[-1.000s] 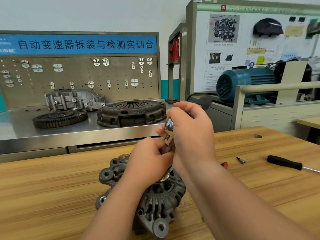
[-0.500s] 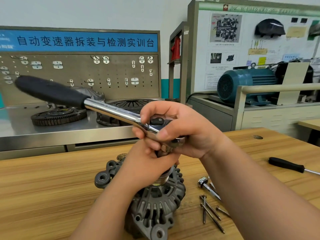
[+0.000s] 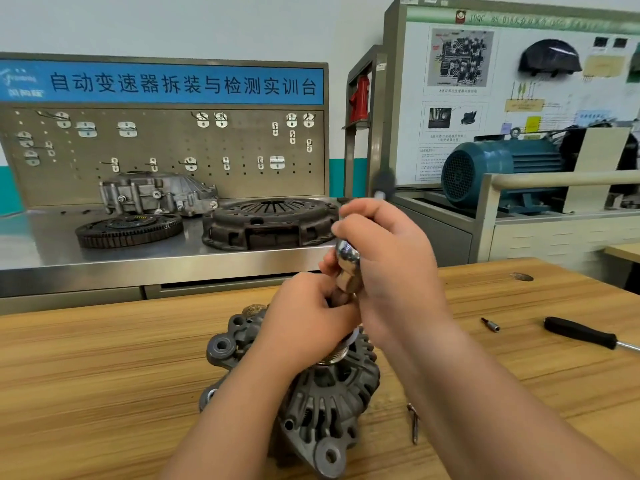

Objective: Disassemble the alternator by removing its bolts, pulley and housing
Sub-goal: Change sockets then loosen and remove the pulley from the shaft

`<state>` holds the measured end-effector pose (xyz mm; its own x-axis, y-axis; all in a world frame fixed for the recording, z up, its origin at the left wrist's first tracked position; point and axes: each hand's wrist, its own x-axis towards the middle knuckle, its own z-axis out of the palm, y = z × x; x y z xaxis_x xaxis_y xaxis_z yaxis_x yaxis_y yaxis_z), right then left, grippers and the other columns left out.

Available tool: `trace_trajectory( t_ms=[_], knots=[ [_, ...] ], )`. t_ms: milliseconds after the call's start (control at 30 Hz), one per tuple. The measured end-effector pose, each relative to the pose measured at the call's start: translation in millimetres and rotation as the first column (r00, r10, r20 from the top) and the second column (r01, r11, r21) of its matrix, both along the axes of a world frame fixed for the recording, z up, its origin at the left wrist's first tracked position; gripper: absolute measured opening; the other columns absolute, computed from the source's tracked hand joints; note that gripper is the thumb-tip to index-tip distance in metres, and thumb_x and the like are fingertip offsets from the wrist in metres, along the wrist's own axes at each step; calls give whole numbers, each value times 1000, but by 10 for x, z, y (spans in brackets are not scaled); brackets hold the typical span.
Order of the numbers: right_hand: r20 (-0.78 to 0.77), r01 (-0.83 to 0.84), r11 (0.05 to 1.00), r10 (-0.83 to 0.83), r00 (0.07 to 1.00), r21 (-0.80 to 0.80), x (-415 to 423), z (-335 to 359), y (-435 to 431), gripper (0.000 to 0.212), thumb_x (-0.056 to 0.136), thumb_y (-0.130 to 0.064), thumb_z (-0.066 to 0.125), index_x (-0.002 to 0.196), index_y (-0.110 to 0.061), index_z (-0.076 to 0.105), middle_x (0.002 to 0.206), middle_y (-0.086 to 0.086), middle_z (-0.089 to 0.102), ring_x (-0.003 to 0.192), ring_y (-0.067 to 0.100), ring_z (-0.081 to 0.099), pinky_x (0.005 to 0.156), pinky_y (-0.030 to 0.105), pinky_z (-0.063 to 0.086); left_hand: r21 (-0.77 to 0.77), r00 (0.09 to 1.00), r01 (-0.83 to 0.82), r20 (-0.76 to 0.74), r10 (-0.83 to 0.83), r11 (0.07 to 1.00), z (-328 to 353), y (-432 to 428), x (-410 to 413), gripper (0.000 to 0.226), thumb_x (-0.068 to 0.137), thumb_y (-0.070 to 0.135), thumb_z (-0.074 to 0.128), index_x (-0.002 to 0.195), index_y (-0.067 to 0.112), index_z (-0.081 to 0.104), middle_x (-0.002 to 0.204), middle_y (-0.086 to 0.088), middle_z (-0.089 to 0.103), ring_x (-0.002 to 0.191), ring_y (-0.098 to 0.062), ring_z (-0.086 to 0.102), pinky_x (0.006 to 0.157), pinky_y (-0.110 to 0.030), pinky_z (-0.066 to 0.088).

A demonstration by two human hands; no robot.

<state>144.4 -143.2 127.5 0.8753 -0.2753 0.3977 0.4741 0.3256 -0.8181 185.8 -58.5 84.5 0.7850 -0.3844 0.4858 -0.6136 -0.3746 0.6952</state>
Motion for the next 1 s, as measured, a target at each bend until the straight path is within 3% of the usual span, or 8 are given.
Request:
trace_trajectory(
  t_ms=[167,300,400,500,600,700,867,1000],
  knots=[
    [-73,-538,808,538,840,-241,118,162,-234,34,67,0,48,94,-13,64,76,9,50,45,13,48,61,32,40,-102,986,88,-134,-102,991,9,35,12,21,67,29,64,64,9,70,62,-4,71,63,-16,67,71,-36,52],
    [-49,-701,675,712,701,-230,139,145,-275,37,63,6,50,97,-8,58,81,13,51,56,15,50,65,31,53,-72,991,97,-87,-103,993,8,49,9,20,80,13,67,62,21,69,56,13,67,56,4,61,60,-11,47],
    [10,-556,819,563,827,-142,114,89,-173,32,67,3,52,95,-9,60,79,11,55,59,16,52,65,31,56,-36,998,56,-28,-57,998,-6,60,-4,36,79,6,64,49,24,59,44,11,55,43,-1,49,45,-11,35],
    [29,-168,985,169,985,-48,57,19,-16,24,76,3,61,93,-14,63,82,2,60,66,18,57,60,27,52,-33,1000,-21,3,21,999,-16,28,-8,24,76,2,59,55,5,46,44,-4,38,42,-12,31,43,-24,23],
    [26,158,984,-160,987,84,16,-61,60,19,82,0,61,86,-18,60,65,-9,58,69,20,56,56,28,47,-30,998,-46,46,48,998,-20,-9,-19,27,74,2,57,51,0,43,44,-4,41,42,-11,28,42,-23,20],
    [8,200,961,-205,979,192,-1,-90,35,17,82,1,60,79,-14,55,58,-7,54,65,22,53,51,26,46,-27,998,-31,53,33,999,-27,-22,-4,37,72,1,60,43,12,41,39,6,38,39,-8,29,40,-19,21],
    [-21,-140,989,139,990,-53,56,50,-126,22,81,4,58,69,-14,56,60,0,50,47,16,49,47,26,45,-62,1000,6,-16,-7,998,-42,-13,13,35,71,20,65,41,15,46,35,7,42,38,-4,34,43,-17,27],
    [-67,-522,828,520,851,-205,150,163,-276,13,69,0,49,74,-12,52,73,9,47,40,13,45,58,35,33,-81,993,36,-108,-44,996,-19,13,27,25,79,21,69,68,-1,68,57,-11,66,49,-16,56,56,-27,43]
  ],
)
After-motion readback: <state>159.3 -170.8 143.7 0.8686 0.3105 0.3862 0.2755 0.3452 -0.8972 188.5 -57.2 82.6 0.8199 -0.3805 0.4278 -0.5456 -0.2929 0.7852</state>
